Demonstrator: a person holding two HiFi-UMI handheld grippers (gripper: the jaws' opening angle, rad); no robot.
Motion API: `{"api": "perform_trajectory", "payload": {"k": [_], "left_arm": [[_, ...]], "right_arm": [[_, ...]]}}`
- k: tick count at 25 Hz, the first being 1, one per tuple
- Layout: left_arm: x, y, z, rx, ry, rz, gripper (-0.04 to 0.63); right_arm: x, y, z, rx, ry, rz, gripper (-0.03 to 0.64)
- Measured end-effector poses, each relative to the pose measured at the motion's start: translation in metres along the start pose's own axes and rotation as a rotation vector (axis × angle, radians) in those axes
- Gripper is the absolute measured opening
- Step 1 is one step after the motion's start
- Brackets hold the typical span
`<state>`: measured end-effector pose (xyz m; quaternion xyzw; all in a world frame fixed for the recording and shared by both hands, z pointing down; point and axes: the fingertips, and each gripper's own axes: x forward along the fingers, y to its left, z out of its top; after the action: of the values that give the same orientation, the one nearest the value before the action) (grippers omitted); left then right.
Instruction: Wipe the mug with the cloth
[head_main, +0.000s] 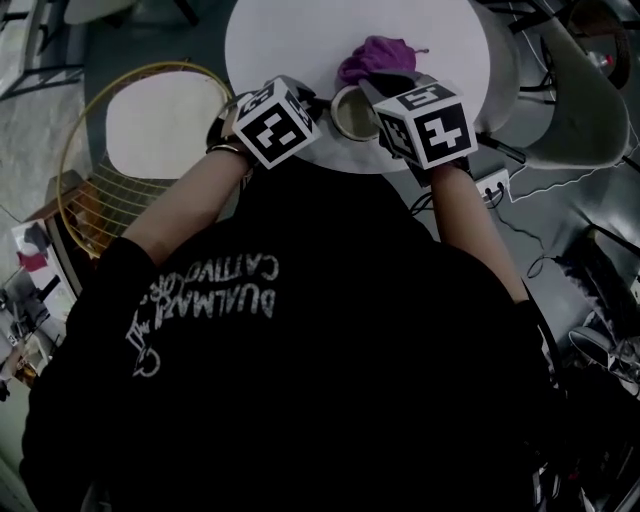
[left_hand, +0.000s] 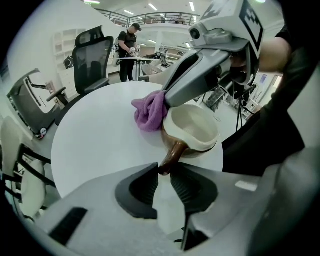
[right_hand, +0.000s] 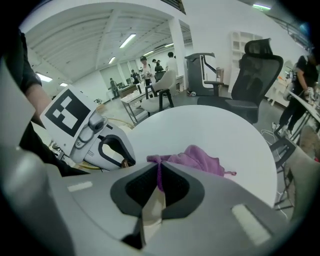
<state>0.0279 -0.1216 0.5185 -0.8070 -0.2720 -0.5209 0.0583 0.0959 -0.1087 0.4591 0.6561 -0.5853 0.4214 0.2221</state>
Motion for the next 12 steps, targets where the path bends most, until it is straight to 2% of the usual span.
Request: {"api": "perform_trajectory", "payload": {"k": [12], "left_arm": [[-0.009,0.007,-0.006,-0.052,0.012,0.025,0.080]], "right_arm": [[-0.013,-0.008,-0.016,0.127,-0.046,-0.028,0.015]]}}
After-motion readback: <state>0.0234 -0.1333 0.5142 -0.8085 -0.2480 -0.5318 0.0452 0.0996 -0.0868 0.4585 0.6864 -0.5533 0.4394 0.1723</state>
